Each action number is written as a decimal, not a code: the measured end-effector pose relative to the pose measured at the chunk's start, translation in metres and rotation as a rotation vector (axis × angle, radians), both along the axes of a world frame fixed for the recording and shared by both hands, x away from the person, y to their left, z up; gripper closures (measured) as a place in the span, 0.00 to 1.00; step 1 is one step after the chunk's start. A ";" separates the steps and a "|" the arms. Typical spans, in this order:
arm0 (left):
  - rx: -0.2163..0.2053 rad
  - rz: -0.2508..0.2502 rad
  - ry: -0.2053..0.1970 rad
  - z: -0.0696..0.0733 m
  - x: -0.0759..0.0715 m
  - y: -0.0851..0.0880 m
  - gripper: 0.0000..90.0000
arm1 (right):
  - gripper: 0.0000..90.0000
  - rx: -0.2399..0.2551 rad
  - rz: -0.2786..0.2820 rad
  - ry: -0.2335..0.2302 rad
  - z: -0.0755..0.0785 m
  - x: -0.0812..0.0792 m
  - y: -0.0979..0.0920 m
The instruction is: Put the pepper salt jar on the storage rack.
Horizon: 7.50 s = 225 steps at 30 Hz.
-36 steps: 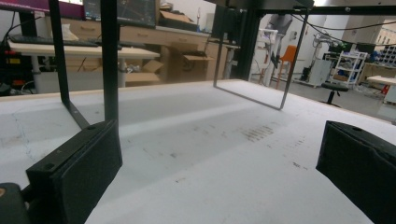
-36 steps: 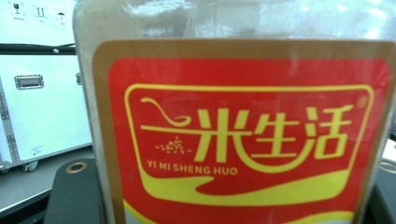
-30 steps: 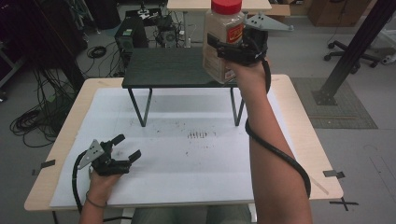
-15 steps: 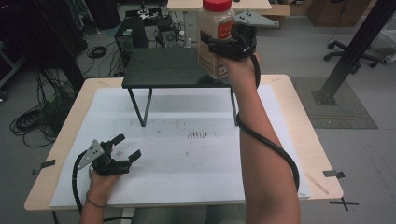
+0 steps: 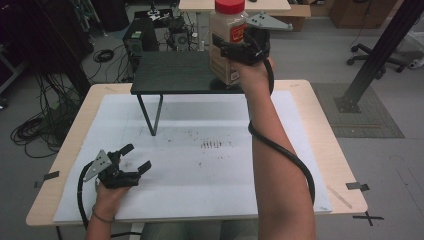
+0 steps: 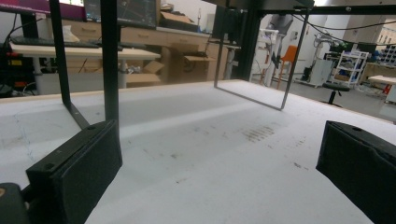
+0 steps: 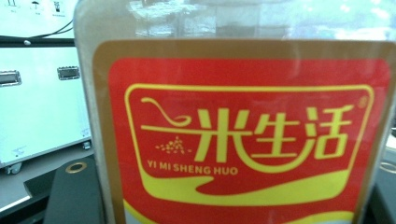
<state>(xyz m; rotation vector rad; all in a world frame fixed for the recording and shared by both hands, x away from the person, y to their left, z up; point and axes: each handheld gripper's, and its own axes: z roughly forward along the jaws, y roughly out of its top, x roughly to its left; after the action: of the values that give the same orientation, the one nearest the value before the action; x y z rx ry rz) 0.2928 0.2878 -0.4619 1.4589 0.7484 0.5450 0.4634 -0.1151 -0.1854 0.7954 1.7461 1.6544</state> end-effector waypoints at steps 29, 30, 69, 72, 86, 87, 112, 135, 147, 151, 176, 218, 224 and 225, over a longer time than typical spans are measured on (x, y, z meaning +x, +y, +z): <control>-0.001 -0.004 -0.003 0.000 0.000 0.000 0.00 | 0.30 0.012 -0.026 0.027 -0.018 0.012 0.000; 0.000 -0.005 -0.004 0.000 0.000 0.000 0.00 | 0.30 0.011 -0.028 0.028 -0.018 0.012 0.000; -0.008 -0.011 -0.003 0.000 0.001 0.001 0.00 | 0.27 0.018 -0.043 0.030 -0.023 0.014 0.001; -0.010 -0.013 -0.002 0.000 0.000 0.000 0.00 | 0.27 0.018 -0.047 0.033 -0.023 0.014 0.001; -0.008 -0.011 -0.004 0.000 0.000 0.000 0.00 | 0.15 0.006 -0.069 0.021 -0.019 0.013 0.006; -0.008 -0.011 -0.004 0.000 0.000 0.000 0.00 | 0.15 0.009 -0.065 0.025 -0.019 0.013 0.006; -0.004 -0.006 -0.002 0.000 0.000 0.000 0.00 | 0.00 0.023 -0.052 0.024 -0.021 0.011 0.000; -0.005 -0.005 0.001 0.000 0.000 0.000 0.00 | 0.00 0.036 -0.036 0.007 -0.017 -0.010 -0.014; -0.005 -0.004 0.003 0.000 0.000 0.000 0.00 | 0.00 0.036 -0.022 -0.015 -0.014 -0.036 -0.028; -0.004 -0.003 0.003 0.000 0.000 0.000 0.00 | 0.00 0.031 -0.020 -0.020 -0.013 -0.044 -0.033; 0.004 -0.002 0.002 0.000 -0.001 0.000 0.00 | 0.00 0.019 -0.025 -0.026 -0.022 -0.093 -0.073; -0.001 -0.003 0.002 0.000 0.000 0.000 0.00 | 0.00 0.074 0.007 0.068 -0.111 -0.127 -0.087; -0.003 -0.002 0.004 0.000 0.001 0.000 0.00 | 0.00 0.089 0.003 0.083 -0.126 -0.128 -0.090; -0.003 -0.003 0.003 0.000 0.001 0.000 0.00 | 0.00 0.085 0.002 0.083 -0.128 -0.128 -0.090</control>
<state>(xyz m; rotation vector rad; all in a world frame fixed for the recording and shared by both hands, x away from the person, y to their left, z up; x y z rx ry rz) 0.2934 0.2878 -0.4621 1.4583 0.7488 0.5390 0.3357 -0.2047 -0.3134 0.9130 1.7420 1.7293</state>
